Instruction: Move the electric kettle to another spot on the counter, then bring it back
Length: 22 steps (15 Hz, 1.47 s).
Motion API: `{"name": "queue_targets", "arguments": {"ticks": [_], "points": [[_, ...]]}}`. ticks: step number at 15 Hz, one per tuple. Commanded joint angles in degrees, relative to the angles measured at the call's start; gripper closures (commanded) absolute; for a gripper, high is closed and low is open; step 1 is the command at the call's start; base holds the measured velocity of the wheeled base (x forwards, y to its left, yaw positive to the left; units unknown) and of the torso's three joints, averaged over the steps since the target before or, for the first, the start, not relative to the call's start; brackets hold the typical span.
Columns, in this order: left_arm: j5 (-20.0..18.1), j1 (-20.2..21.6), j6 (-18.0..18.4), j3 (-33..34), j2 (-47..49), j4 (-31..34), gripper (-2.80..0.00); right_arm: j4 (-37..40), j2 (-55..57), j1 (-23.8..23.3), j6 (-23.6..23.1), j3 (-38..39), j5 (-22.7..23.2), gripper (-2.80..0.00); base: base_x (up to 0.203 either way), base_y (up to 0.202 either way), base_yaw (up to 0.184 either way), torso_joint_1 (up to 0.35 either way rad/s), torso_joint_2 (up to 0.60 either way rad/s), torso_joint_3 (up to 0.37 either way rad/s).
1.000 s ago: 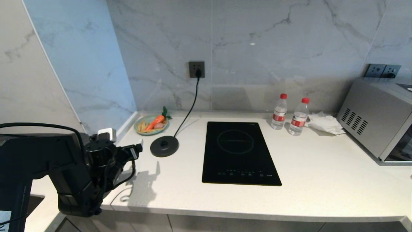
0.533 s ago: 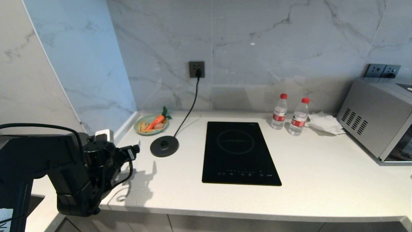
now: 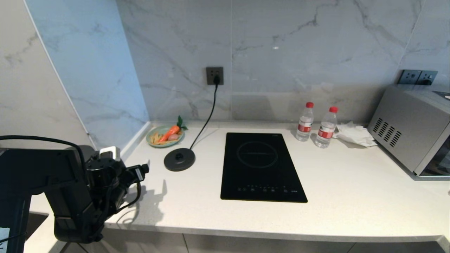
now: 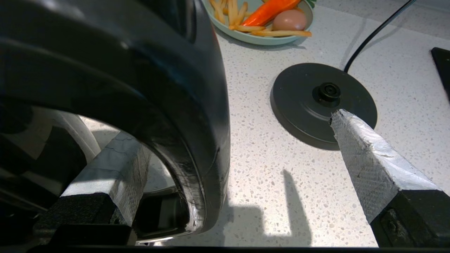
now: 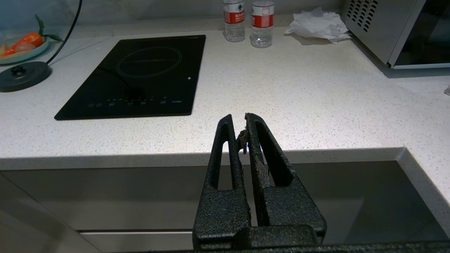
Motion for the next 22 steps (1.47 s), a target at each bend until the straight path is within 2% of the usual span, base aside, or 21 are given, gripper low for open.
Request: {"name": "queue_targets", "arguments": {"ticks": [1,7,10,22], "points": [[0.2,-0.2,-0.1,0.3,-1.1,-0.5,-2.80,0.0,0.0,0.0,0.0,0.0,0.0,0.00,0.000,0.000,0.000,0.000,0.00,0.000],[0.3,-0.2,-0.5,1.2,-2.7,-0.5,-2.80,0.0,0.0,0.0,0.0,0.0,0.0,0.00,0.000,0.000,0.000,0.000,0.00,0.000],[1.7,-0.8,-1.3,3.2,-4.4,-0.5,-2.80,0.0,0.0,0.0,0.0,0.0,0.0,0.00,0.000,0.000,0.000,0.000,0.00,0.000],[1.6,-0.2,-2.0,5.9,-4.7,-0.5,-2.80,0.0,0.0,0.0,0.0,0.0,0.0,0.00,0.000,0.000,0.000,0.000,0.00,0.000]]}}
